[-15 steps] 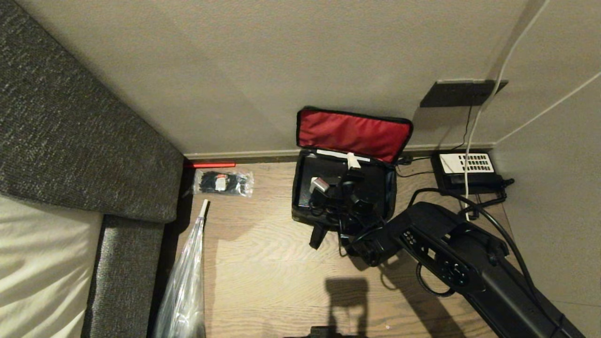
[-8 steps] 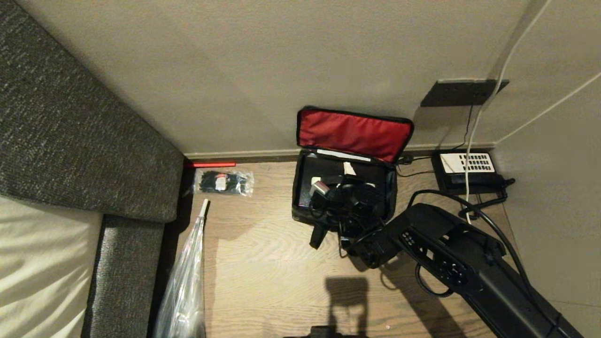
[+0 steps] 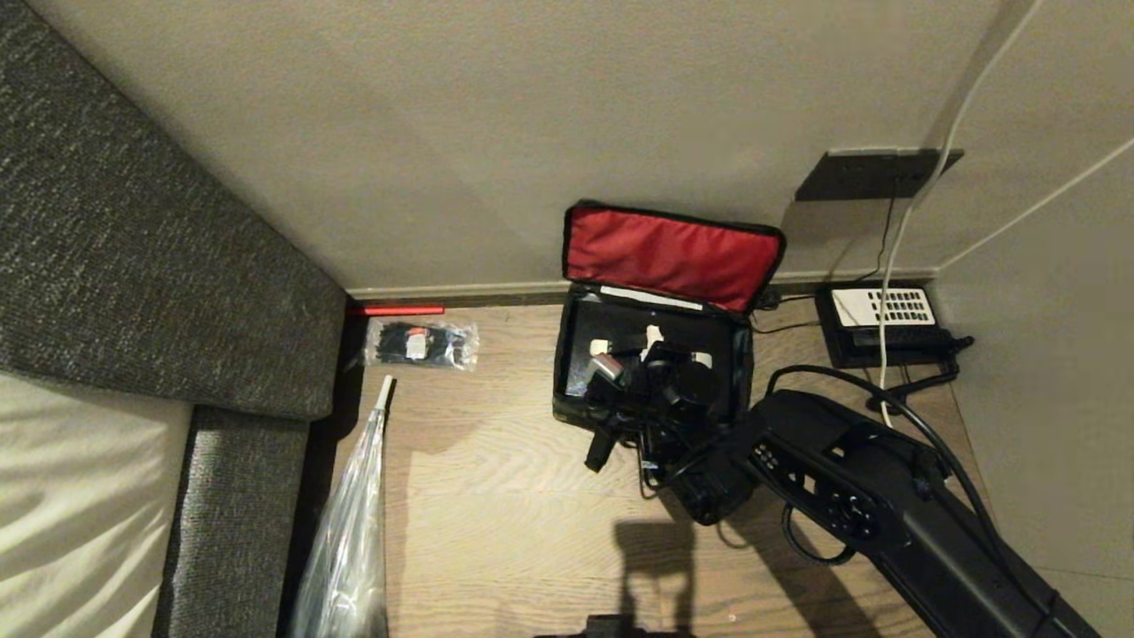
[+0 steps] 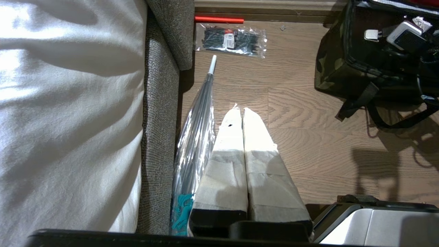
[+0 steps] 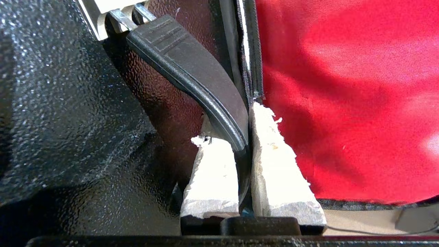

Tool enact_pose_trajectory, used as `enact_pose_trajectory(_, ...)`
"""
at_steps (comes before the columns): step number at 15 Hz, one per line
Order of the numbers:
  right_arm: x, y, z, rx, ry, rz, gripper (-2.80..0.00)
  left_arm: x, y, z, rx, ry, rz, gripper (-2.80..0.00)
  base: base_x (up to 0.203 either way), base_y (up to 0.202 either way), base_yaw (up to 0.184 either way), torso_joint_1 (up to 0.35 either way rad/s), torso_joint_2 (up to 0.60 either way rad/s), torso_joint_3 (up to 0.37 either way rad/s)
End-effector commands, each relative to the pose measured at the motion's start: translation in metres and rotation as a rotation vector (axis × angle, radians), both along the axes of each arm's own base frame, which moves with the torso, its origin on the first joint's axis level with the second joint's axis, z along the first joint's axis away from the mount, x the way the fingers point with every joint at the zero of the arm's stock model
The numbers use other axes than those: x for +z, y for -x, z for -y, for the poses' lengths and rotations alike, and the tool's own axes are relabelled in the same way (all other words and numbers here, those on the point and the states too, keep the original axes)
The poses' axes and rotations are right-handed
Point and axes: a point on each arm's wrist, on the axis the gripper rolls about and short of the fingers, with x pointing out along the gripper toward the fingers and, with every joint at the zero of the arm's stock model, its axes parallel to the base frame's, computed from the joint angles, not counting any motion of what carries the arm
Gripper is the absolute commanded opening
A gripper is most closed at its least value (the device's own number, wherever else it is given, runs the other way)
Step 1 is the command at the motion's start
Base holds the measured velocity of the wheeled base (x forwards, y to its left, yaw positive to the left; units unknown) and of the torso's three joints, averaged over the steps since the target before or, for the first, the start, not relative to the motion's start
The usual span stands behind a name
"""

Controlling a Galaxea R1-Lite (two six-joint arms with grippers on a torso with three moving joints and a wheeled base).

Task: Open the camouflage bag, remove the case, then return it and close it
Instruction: Grip the handle

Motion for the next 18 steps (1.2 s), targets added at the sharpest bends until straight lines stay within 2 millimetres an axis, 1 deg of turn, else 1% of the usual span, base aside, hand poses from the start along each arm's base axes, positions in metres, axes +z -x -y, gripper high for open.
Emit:
enact_pose_trajectory(1, 0.021, 0.005, -0.001, 0.002, -0.010, 0.037, -2.80, -0.001, 0.000, 0.000, 0.001, 0.001, -0.001, -2.80, 0.000, 0.000, 0.000, 0.000, 0.00, 0.000)
enact_pose_trajectory(3, 0.043, 0.009, -0.001, -0.006, 0.002, 0.069, -2.80, -0.001, 0.000, 0.000, 0.001, 0.001, -0.001, -2.80, 0.000, 0.000, 0.000, 0.000, 0.00, 0.000)
enact_pose_trajectory(4, 0.051, 0.012, -0.003, -0.005, 0.010, 0.078, -2.80, -0.001, 0.000, 0.000, 0.001, 0.001, -0.001, -2.80, 0.000, 0.000, 0.000, 0.000, 0.00, 0.000)
enact_pose_trajectory(9, 0.077, 0.033, -0.021, 0.037, 0.010, 0.104, -2.80, -0.001, 0.000, 0.000, 0.001, 0.001, -0.001, -2.80, 0.000, 0.000, 0.000, 0.000, 0.00, 0.000)
enact_pose_trajectory(11, 0.082, 0.043, -0.026, 0.045, 0.017, 0.097, -2.80, -0.001, 0.000, 0.000, 0.001, 0.001, -0.001, -2.80, 0.000, 0.000, 0.000, 0.000, 0.00, 0.000)
enact_pose_trajectory(12, 0.088, 0.046, -0.026, 0.042, 0.016, 0.097, -2.80, -0.001, 0.000, 0.000, 0.001, 0.001, -0.001, -2.80, 0.000, 0.000, 0.000, 0.000, 0.00, 0.000)
enact_pose_trajectory(15, 0.117, 0.064, -0.025, 0.026, -0.002, 0.106, -2.80, -0.001, 0.000, 0.000, 0.001, 0.001, -0.001, -2.80, 0.000, 0.000, 0.000, 0.000, 0.00, 0.000)
enact_pose_trajectory(17, 0.129, 0.071, -0.024, 0.026, -0.004, 0.118, -2.80, -0.001, 0.000, 0.000, 0.001, 0.001, -0.001, -2.80, 0.000, 0.000, 0.000, 0.000, 0.00, 0.000)
enact_pose_trajectory(18, 0.126, 0.073, -0.024, 0.028, 0.007, 0.107, -2.80, -0.001, 0.000, 0.000, 0.001, 0.001, -0.001, -2.80, 0.000, 0.000, 0.000, 0.000, 0.00, 0.000)
